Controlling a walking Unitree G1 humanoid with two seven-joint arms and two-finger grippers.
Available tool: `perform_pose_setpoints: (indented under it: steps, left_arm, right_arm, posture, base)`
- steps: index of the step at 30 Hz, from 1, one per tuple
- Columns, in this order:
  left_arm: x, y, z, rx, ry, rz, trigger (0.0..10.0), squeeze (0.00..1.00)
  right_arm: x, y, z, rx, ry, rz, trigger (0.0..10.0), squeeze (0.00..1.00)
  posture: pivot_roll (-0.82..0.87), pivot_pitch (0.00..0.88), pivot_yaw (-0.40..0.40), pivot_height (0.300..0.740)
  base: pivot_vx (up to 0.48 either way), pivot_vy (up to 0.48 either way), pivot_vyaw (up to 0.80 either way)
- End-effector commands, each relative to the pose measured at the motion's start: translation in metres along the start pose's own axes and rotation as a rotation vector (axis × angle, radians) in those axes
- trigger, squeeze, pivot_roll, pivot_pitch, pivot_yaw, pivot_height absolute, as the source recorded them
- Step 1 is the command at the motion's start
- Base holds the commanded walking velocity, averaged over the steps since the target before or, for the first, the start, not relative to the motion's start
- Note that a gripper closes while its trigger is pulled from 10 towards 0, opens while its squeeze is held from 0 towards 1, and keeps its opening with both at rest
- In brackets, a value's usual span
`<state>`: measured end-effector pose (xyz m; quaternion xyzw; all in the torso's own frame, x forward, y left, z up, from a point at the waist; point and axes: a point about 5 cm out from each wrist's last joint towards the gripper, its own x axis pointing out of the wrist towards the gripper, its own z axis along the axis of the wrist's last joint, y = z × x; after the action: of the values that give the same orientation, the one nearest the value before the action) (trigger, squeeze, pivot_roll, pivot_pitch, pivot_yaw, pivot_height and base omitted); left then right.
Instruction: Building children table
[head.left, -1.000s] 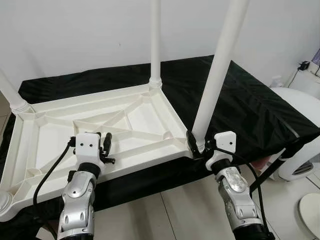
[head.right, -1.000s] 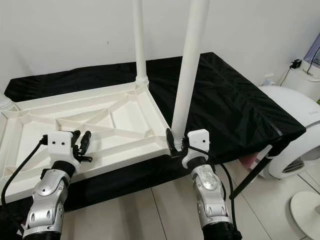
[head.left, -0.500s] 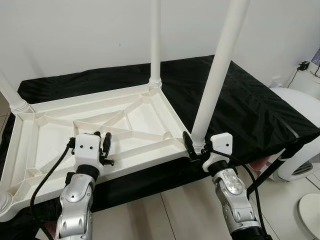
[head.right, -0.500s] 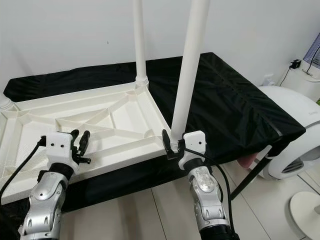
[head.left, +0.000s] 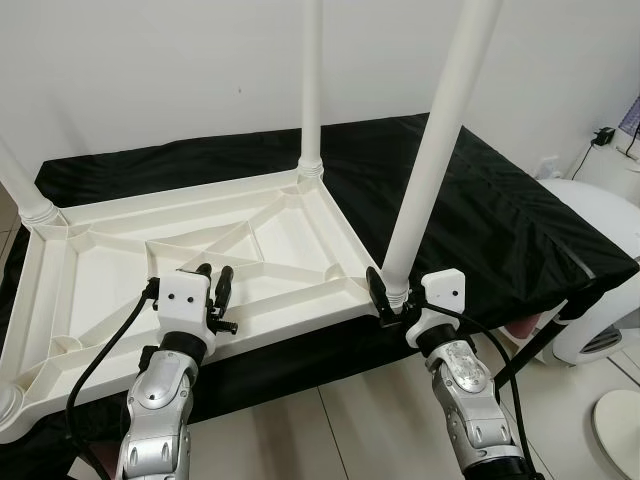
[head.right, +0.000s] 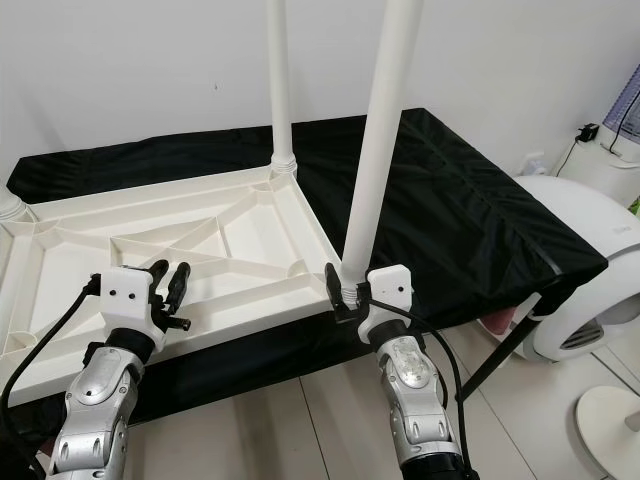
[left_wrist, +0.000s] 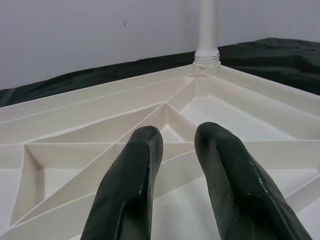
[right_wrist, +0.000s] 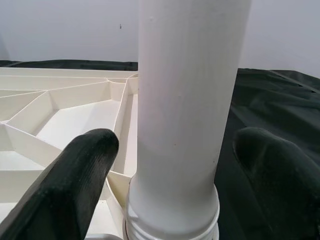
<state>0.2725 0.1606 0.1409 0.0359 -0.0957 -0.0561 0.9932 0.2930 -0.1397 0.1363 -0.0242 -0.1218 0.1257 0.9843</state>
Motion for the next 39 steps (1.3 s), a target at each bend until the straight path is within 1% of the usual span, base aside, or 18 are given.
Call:
perform_pose_setpoints:
  steps: [1,9,19,24,29,35,36,39]
  left_arm:
    - [-0.0007,-0.0116,0.0008,-0.075,-0.018,0.058,10.0,0.00]
    - [-0.0013,-0.0111,0.0015,-0.079,-0.018,0.054,10.0,0.00]
    - [0.0020,-0.0130,0.0035,-0.080,-0.024,0.041,10.0,0.00]
    - [0.0036,-0.0148,0.0040,-0.099,-0.029,0.042,10.0,0.00]
    - [0.0024,-0.0147,0.0021,-0.087,-0.020,0.043,10.0,0.00]
    - [0.0022,-0.0152,0.0021,-0.092,-0.022,0.040,10.0,0.00]
    - [0.0024,-0.0160,0.0031,-0.109,-0.036,0.033,10.0,1.00]
    - [0.0029,-0.0165,0.0036,-0.101,-0.037,0.035,10.0,1.00]
  right_arm:
    - [-0.0010,0.0010,-0.0018,0.009,0.004,-0.002,10.0,0.00]
    - [-0.0005,0.0026,-0.0012,0.016,0.001,-0.006,10.0,0.00]
    - [0.0016,0.0016,0.0012,0.012,-0.005,-0.015,10.0,0.00]
    - [0.0024,0.0024,0.0018,0.011,-0.006,-0.015,10.0,0.00]
    - [0.0015,0.0018,0.0010,0.010,-0.002,-0.017,10.0,0.00]
    - [0.0013,0.0009,0.0011,0.007,0.000,-0.019,10.0,0.00]
    - [0.0014,0.0006,0.0010,0.005,0.000,-0.020,10.0,0.00]
    - [0.0013,0.0005,0.0010,0.004,0.001,-0.019,10.0,0.00]
  posture:
    - [-0.04,0.011,0.009,0.740]
    - [-0.04,0.013,0.009,0.740]
    - [-0.04,0.012,0.003,0.740]
    - [-0.04,0.015,0.001,0.740]
    - [-0.04,0.024,0.001,0.740]
    - [-0.04,0.029,-0.002,0.740]
    - [-0.04,0.031,-0.002,0.740]
    - [-0.04,0.033,0.000,0.740]
  base:
    - [0.000,0.000,0.00]
    - [0.000,0.000,0.00]
    - [0.000,0.000,0.00]
    - [0.000,0.000,0.00]
    - [0.000,0.000,0.00]
    - [0.000,0.000,0.00]
    - [0.000,0.000,0.00]
    - [0.000,0.000,0.00]
